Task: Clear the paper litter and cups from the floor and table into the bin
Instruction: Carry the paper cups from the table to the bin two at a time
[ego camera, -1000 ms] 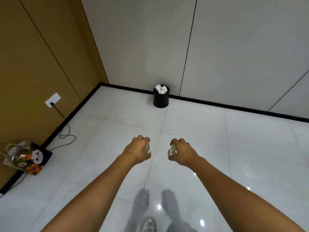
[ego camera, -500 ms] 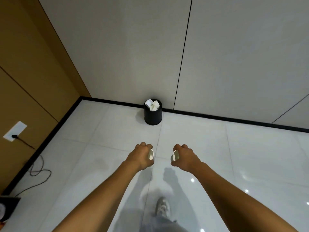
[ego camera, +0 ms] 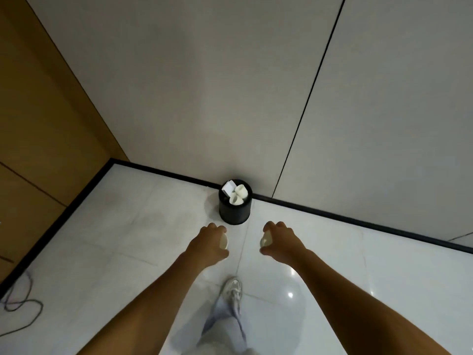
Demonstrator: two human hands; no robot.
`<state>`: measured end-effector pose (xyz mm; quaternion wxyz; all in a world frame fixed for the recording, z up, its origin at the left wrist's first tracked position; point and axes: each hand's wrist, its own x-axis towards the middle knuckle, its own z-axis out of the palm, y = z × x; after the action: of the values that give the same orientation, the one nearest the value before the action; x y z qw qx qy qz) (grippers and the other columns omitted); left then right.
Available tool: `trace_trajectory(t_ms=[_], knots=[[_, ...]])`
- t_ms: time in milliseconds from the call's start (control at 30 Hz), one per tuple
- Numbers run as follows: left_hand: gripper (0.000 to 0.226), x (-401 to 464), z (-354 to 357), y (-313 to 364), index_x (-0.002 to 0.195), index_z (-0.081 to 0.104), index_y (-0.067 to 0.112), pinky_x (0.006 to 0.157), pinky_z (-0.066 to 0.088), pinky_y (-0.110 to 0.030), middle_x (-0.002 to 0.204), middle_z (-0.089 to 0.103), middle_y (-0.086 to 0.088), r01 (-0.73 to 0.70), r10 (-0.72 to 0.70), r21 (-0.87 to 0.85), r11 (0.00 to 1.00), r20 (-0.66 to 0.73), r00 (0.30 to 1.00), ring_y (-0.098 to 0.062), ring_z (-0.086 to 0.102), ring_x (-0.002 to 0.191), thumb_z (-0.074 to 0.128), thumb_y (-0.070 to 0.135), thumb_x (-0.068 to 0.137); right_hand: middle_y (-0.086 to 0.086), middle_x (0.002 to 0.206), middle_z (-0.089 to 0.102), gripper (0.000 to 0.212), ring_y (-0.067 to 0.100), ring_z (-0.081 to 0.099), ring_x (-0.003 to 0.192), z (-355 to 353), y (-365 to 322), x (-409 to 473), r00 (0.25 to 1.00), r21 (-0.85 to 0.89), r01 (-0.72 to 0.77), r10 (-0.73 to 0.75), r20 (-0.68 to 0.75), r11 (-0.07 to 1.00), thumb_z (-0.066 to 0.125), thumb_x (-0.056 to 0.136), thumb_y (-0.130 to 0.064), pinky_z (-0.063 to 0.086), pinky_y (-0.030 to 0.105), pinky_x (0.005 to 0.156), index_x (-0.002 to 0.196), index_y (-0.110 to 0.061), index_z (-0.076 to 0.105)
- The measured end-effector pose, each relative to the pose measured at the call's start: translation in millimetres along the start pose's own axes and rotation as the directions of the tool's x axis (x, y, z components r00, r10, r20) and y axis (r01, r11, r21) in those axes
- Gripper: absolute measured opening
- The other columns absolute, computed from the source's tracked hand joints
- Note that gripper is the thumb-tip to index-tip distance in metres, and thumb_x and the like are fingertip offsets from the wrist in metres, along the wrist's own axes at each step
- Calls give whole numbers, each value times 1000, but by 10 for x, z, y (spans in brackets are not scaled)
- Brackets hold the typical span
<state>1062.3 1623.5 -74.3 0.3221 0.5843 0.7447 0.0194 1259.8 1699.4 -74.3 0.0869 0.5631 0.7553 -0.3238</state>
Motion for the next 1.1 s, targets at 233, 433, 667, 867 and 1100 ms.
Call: trace_trajectory(t_ms=[233, 433, 667, 867, 1100], knots=[[60, 1295, -694, 28, 136, 42, 18, 94, 43, -33, 133, 42, -6, 27, -27, -35, 999, -9, 1000, -25, 41, 122, 66, 33, 83, 8, 123, 46, 57, 29, 47, 113, -736, -220, 1284, 1000, -22, 12, -12, 4, 1000, 72, 78, -29, 51, 38, 89, 127, -19, 46], [54, 2134, -948, 23, 129, 46, 17, 94, 45, -36, 128, 44, -7, 124, -125, -108, 986, -4, 992, -27, 44, 120, 67, 32, 82, 9, 127, 46, 59, 31, 46, 118, -1150, -220, 2302, 997, -98, 54, -49, 52, 994, 71, 78, -28, 48, 35, 90, 130, -20, 45], [62, 3077, -1022, 75, 135, 43, 16, 98, 41, -31, 131, 46, -9, 326, -344, -287, 901, -12, 939, -26, 44, 122, 70, 32, 82, 10, 127, 46, 61, 30, 47, 115, -1529, -263, 3673, 949, -224, 258, -203, 241, 940, 72, 81, -31, 45, 35, 94, 132, -19, 42], [63, 3619, -1055, 210, 138, 40, 14, 100, 38, -30, 133, 44, -9, 493, -549, -472, 731, 23, 835, -25, 42, 123, 68, 27, 84, 8, 129, 43, 62, 27, 45, 116, -1789, -407, 4579, 855, -281, 449, -316, 411, 848, 73, 80, -30, 43, 32, 88, 132, -19, 41], [56, 3832, -1005, 119, 132, 46, 13, 95, 46, -31, 130, 47, -10, 585, -716, -590, 556, 18, 698, -24, 46, 118, 69, 26, 83, 10, 132, 44, 58, 29, 46, 118, -1735, -736, 5172, 765, -313, 579, -367, 530, 753, 72, 82, -29, 47, 35, 93, 132, -18, 43]])
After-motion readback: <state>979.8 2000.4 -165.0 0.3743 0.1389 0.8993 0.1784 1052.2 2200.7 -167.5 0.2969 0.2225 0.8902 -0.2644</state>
